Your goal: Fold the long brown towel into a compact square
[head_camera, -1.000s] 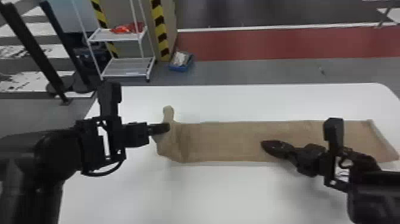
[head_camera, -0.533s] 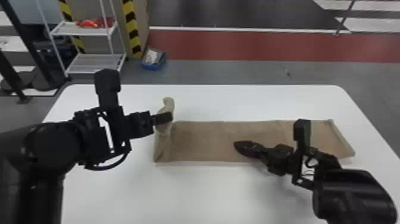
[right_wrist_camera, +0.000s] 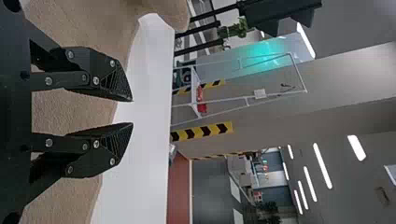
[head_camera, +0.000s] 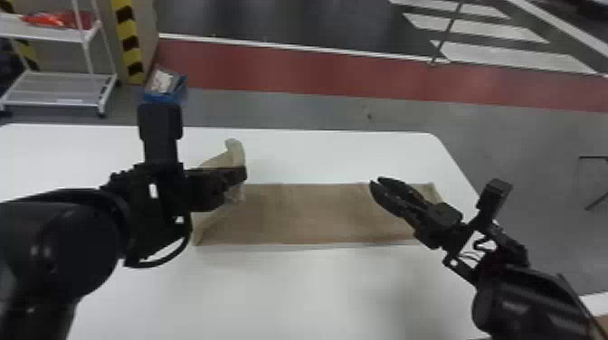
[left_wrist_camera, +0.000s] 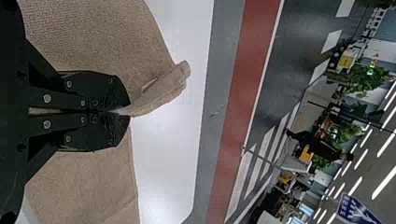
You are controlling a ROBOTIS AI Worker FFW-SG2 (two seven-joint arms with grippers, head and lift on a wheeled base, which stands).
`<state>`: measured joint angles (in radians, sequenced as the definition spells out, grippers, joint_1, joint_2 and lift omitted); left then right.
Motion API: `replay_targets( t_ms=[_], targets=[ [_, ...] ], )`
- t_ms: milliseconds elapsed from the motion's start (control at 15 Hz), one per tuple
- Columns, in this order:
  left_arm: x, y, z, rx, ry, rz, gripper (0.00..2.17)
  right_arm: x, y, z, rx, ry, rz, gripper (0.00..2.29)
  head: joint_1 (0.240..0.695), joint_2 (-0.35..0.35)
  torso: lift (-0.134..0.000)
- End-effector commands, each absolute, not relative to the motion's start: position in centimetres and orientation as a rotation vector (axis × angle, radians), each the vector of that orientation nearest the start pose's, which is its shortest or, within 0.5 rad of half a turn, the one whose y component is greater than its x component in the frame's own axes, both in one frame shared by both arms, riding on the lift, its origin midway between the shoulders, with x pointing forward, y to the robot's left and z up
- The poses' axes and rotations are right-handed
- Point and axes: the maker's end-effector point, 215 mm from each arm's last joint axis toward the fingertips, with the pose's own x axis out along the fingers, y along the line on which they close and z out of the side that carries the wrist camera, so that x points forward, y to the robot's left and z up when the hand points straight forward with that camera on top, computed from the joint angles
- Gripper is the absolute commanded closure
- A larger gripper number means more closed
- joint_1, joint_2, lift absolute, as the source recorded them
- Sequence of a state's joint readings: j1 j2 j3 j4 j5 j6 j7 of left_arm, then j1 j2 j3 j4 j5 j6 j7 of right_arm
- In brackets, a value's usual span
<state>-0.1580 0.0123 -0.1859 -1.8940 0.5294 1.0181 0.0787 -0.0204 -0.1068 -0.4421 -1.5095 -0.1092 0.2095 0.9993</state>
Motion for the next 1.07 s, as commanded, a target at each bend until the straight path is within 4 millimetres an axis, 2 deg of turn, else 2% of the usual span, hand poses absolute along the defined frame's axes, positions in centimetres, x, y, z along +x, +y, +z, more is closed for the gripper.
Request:
replay_targets(
  t_ms=[0,200,333,467,533,600,667,733,800,1000],
  targets=[
    [54.5,0.2,-35.0,-0.285,0.579,-0.474,1.20,52.7,-36.3,-34.5,0.165,0.062,0.478,0.05,0.695,-0.270,-0.124],
    [53.6,-2.6,-37.0,-0.279,0.592,-0.503,1.20,52.1,-42.0,-31.9,0.184,-0.013,0.375,0.06,0.695,-0.350,-0.124],
    [53.3,-4.1,-37.8,-0.284,0.584,-0.517,1.20,51.6,-43.9,-31.5,0.190,-0.024,0.342,0.09,0.695,-0.350,-0.124],
    [52.9,-5.1,-38.8,-0.279,0.592,-0.530,1.19,51.1,-44.0,-32.1,0.193,-0.012,0.338,0.09,0.695,-0.350,-0.124],
    [53.1,-5.4,-38.7,-0.290,0.579,-0.536,0.88,51.0,-44.0,-32.3,0.193,-0.009,0.338,0.09,0.695,-0.350,-0.124],
    [53.1,-6.1,-38.8,-0.297,0.577,-0.552,0.33,50.9,-43.7,-32.6,0.195,-0.002,0.342,0.09,0.695,-0.350,-0.124],
    [52.8,-6.5,-39.1,-0.314,0.591,-0.563,0.04,51.0,-43.3,-32.8,0.195,0.001,0.348,0.09,0.695,-0.350,-0.124],
    [52.5,-7.1,-39.3,-0.345,0.601,-0.589,0.03,51.0,-42.9,-33.1,0.198,0.006,0.353,0.09,0.695,-0.350,-0.124],
    [52.7,-7.8,-38.1,-0.395,0.571,-0.617,0.03,51.1,-42.3,-33.4,0.202,0.012,0.359,0.09,0.695,-0.350,-0.124],
    [53.0,-7.2,-37.7,-0.397,0.557,-0.606,0.03,51.5,-39.8,-33.9,0.224,0.021,0.381,0.10,0.695,-0.350,-0.124]
  ],
)
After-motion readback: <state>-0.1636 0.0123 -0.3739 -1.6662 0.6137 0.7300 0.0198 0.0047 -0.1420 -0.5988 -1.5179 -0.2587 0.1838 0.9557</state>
